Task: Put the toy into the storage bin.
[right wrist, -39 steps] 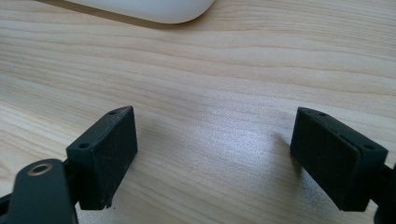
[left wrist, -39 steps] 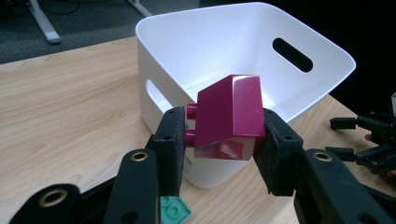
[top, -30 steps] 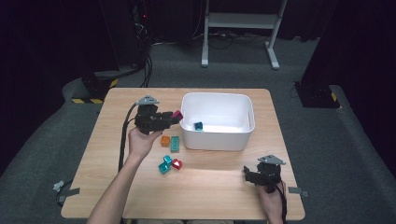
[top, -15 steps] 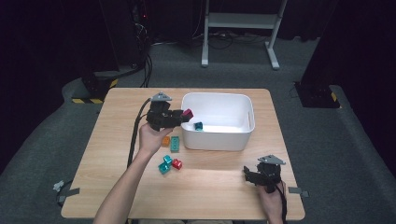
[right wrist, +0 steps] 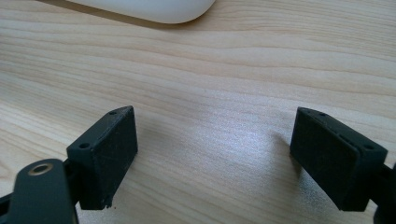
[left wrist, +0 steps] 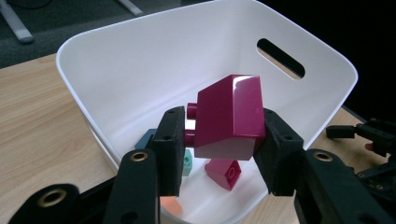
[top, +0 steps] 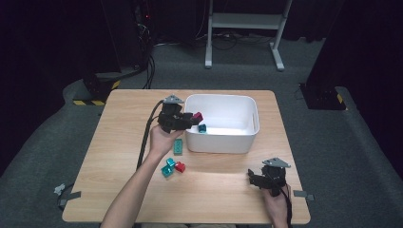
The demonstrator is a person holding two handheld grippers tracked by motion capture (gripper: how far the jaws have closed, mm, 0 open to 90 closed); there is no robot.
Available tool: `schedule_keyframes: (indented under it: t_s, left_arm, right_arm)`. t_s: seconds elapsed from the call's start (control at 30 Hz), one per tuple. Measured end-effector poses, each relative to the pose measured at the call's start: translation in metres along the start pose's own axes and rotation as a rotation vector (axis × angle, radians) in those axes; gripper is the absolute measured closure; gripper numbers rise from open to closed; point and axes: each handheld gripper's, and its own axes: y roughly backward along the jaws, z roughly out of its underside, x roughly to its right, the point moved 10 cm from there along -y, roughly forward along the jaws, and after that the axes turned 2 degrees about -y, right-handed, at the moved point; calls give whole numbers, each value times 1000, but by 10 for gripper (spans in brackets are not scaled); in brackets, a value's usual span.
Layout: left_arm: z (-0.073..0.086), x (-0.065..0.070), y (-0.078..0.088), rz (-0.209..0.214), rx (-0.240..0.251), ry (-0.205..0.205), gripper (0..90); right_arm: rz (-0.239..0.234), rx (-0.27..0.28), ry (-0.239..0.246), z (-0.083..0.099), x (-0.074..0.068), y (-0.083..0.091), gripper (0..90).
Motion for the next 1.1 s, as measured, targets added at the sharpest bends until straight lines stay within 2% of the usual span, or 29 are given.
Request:
schedule_keyframes:
  t_s: [0.2, 0.37, 0.5, 0.73, 0.9, 1.1]
  left_arm:
    - [2, 0, -9, -8, -19, -9, 550]
    - [4, -1, -11, -24, -30, -6, 451]
    - [3, 0, -5, -34, -20, -23, 416]
    - [1, 0, 5, -29, -5, -26, 373]
    - [6, -3, 11, -29, 9, -13, 341]
    - [14, -13, 27, -43, 31, 14, 310]
  right_arm:
    - [0, 0, 0, 0, 0, 0, 149]
    - [0, 0, 0, 0, 0, 0, 149]
    - [0, 0, 0, 0, 0, 0, 149]
    - [-1, 0, 3, 0, 0, 0, 149]
    - [-2, 0, 4, 0, 0, 0, 149]
    - [-2, 0, 2, 0, 0, 0, 150]
